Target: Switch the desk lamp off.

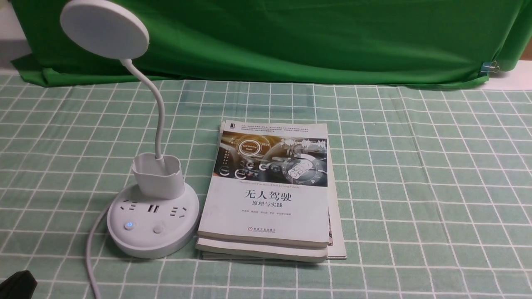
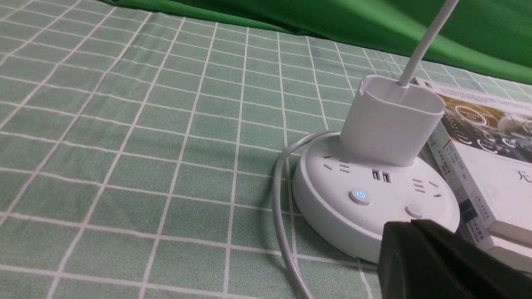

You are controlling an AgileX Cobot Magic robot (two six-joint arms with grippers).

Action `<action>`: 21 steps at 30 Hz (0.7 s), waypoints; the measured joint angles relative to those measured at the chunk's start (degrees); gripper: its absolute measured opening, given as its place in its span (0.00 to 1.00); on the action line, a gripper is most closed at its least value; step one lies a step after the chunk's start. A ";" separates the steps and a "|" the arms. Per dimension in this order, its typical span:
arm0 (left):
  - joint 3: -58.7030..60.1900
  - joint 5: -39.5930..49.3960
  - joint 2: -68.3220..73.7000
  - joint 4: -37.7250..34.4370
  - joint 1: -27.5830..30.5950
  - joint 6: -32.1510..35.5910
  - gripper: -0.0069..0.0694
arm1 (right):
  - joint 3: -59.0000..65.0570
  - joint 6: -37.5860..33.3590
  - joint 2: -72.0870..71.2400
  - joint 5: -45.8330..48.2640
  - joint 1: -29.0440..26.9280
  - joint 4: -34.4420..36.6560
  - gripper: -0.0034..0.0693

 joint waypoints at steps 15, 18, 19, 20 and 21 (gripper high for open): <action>0.00 0.06 0.00 0.22 0.00 0.00 0.09 | 0.00 0.00 0.00 0.00 0.00 0.02 0.38; 0.00 0.06 0.00 0.22 0.00 0.00 0.09 | 0.00 0.00 0.00 0.00 0.00 0.02 0.38; 0.00 0.06 0.00 0.22 0.00 0.00 0.09 | 0.00 0.00 0.00 0.00 0.00 0.02 0.38; 0.00 0.06 0.00 0.22 0.00 0.00 0.09 | 0.00 0.00 0.00 0.00 0.00 0.02 0.38; 0.00 0.06 0.00 0.41 0.00 0.00 0.09 | 0.00 0.00 0.00 0.00 0.00 0.02 0.38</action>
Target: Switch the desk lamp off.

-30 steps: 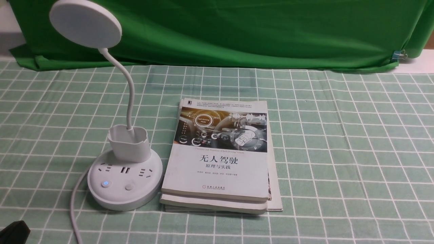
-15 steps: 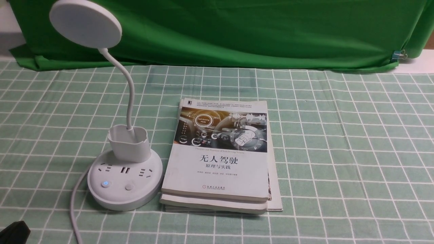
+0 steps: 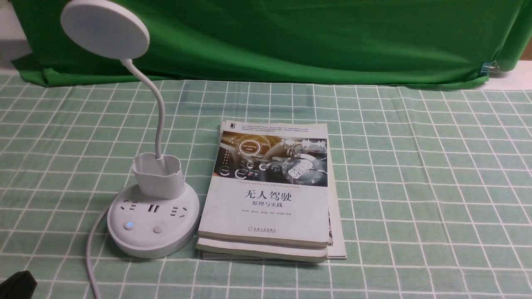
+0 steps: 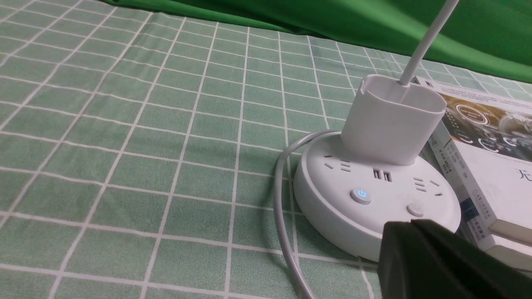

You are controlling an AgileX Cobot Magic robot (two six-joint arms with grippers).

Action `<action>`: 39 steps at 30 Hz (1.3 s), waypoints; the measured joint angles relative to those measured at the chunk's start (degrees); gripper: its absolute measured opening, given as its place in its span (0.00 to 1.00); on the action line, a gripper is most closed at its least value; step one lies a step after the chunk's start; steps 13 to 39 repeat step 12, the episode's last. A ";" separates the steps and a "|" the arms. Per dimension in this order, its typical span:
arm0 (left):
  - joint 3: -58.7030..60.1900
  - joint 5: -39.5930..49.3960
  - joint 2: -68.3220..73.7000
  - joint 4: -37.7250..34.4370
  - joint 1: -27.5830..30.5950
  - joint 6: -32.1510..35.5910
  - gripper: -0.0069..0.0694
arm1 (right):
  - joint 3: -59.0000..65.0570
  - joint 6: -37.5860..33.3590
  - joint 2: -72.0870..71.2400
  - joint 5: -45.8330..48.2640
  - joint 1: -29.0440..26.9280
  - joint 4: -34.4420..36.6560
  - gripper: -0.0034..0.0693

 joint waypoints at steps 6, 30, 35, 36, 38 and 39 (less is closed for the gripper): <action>0.00 0.00 0.00 0.33 0.00 0.00 0.09 | 0.00 0.00 0.00 0.00 0.00 0.00 0.38; 0.00 0.00 0.00 0.49 0.00 0.00 0.09 | 0.00 0.00 0.00 0.00 0.00 0.00 0.38; 0.00 0.00 0.00 0.49 0.00 0.00 0.09 | 0.00 0.00 0.00 0.00 0.00 0.00 0.38; 0.00 0.00 0.00 0.49 0.00 0.00 0.09 | 0.00 0.00 0.00 0.00 0.00 0.00 0.38; 0.00 0.00 0.00 0.49 0.00 0.00 0.09 | 0.00 0.00 0.00 0.00 0.00 0.00 0.38; 0.00 0.00 0.00 0.49 0.00 0.00 0.09 | 0.00 0.00 0.00 0.00 0.00 0.00 0.38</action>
